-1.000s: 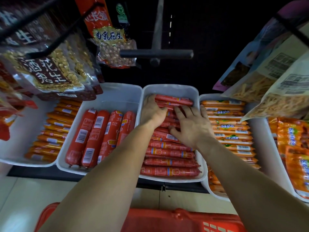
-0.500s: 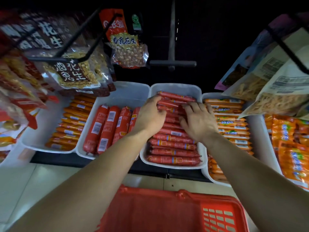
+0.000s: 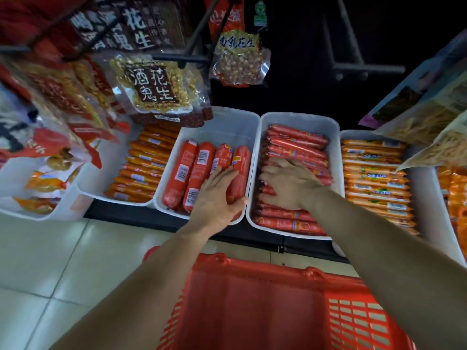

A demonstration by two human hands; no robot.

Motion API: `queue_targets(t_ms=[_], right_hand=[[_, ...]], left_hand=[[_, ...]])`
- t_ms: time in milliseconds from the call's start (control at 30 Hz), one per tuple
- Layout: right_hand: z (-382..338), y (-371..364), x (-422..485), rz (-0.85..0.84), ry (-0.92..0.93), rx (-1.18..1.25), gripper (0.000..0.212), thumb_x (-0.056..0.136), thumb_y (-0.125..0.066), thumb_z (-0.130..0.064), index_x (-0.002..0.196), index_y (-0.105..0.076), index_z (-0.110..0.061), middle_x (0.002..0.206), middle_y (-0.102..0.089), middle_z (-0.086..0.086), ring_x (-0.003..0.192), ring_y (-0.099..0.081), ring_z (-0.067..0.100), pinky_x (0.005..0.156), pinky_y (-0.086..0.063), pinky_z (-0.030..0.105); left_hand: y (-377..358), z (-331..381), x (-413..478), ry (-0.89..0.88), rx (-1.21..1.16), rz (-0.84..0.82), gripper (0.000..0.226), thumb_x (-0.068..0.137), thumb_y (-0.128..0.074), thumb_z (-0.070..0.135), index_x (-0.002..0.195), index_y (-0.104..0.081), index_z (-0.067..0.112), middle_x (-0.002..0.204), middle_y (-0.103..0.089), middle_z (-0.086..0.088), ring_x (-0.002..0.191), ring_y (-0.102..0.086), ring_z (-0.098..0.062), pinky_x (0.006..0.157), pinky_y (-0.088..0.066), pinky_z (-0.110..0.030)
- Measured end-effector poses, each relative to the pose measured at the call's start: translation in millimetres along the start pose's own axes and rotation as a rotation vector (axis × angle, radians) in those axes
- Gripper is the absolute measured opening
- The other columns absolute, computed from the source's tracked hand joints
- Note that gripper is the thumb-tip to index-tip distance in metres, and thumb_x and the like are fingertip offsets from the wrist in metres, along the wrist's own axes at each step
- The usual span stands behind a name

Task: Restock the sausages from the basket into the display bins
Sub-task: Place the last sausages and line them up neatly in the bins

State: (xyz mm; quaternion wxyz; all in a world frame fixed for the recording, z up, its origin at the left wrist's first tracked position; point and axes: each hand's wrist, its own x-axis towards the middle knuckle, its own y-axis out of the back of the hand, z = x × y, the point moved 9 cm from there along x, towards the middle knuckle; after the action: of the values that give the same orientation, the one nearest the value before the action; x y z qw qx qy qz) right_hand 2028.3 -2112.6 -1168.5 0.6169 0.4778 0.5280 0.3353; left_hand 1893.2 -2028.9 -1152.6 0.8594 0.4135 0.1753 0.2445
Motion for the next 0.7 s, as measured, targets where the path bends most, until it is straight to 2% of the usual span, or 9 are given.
queue_targets(t_ms=[100, 267, 400, 467, 567, 633, 700], right_hand=[[2.0, -0.6, -1.6, 0.008, 0.007, -0.026, 0.066, 0.09, -0.032, -0.071, 0.138, -0.048, -0.029, 0.141, -0.048, -0.007, 0.14, -0.027, 0.024, 0.114, -0.026, 0.049], [-11.2, 4.5, -14.5, 0.083, 0.068, 0.043, 0.053, 0.094, -0.046, -0.052, 0.142, -0.047, -0.032, 0.149, -0.043, -0.011, 0.142, -0.028, 0.021, 0.115, -0.027, 0.045], [-9.0, 0.6, -20.9, 0.059, 0.039, 0.067, 0.05, 0.095, -0.041, -0.052, 0.143, -0.042, -0.035, 0.149, -0.042, -0.013, 0.142, -0.027, 0.018, 0.114, -0.026, 0.046], [-10.9, 3.7, -19.8, 0.065, 0.016, 0.072, 0.052, 0.093, -0.046, -0.051, 0.141, -0.046, -0.032, 0.149, -0.043, -0.01, 0.14, -0.029, 0.02, 0.114, -0.027, 0.048], [-20.4, 16.3, -27.4, 0.218, 0.037, 0.191, 0.041, 0.09, -0.056, -0.045, 0.129, -0.061, -0.032, 0.143, -0.049, -0.008, 0.136, -0.035, 0.02, 0.11, -0.035, 0.051], [-25.3, 12.2, -32.9, 0.191, 0.048, 0.263, 0.037, 0.09, -0.056, -0.054, 0.121, -0.065, -0.037, 0.14, -0.05, -0.013, 0.136, -0.031, 0.018, 0.111, -0.033, 0.05], [-28.0, -4.7, -36.2, 0.064, 0.06, 0.263, 0.046, 0.09, -0.048, -0.066, 0.127, -0.061, -0.043, 0.147, -0.042, -0.017, 0.143, -0.017, 0.017, 0.117, -0.021, 0.047]], left_hand=[[-2.3, -1.4, -0.4, 0.004, -0.002, -0.021, 0.073, 0.089, -0.065, 0.049, 0.152, -0.033, 0.032, 0.16, -0.027, 0.014, 0.15, -0.009, -0.006, 0.124, -0.014, -0.041], [-3.7, -0.8, -1.0, 0.002, -0.005, -0.032, 0.073, 0.09, -0.064, 0.05, 0.153, -0.03, 0.034, 0.161, -0.024, 0.016, 0.15, -0.007, -0.005, 0.124, -0.013, -0.043], [-2.7, 0.4, -1.8, -0.005, -0.013, -0.034, 0.072, 0.09, -0.063, 0.05, 0.153, -0.03, 0.033, 0.162, -0.023, 0.016, 0.15, -0.006, -0.004, 0.124, -0.013, -0.044], [-2.3, 0.8, -2.3, -0.006, -0.015, -0.035, 0.072, 0.091, -0.062, 0.05, 0.153, -0.03, 0.033, 0.162, -0.023, 0.016, 0.15, -0.005, -0.004, 0.124, -0.011, -0.044], [-2.7, 1.7, -1.8, -0.009, -0.007, -0.036, 0.072, 0.091, -0.062, 0.05, 0.153, -0.03, 0.033, 0.162, -0.023, 0.016, 0.151, -0.004, -0.004, 0.124, -0.011, -0.043], [-2.5, 1.7, -2.0, -0.009, -0.005, -0.032, 0.072, 0.091, -0.063, 0.049, 0.153, -0.03, 0.033, 0.162, -0.023, 0.016, 0.151, -0.004, -0.005, 0.124, -0.011, -0.043], [-2.6, 1.8, -2.0, -0.01, -0.005, -0.033, 0.072, 0.091, -0.063, 0.049, 0.153, -0.03, 0.033, 0.162, -0.022, 0.016, 0.151, -0.004, -0.005, 0.124, -0.01, -0.043]])
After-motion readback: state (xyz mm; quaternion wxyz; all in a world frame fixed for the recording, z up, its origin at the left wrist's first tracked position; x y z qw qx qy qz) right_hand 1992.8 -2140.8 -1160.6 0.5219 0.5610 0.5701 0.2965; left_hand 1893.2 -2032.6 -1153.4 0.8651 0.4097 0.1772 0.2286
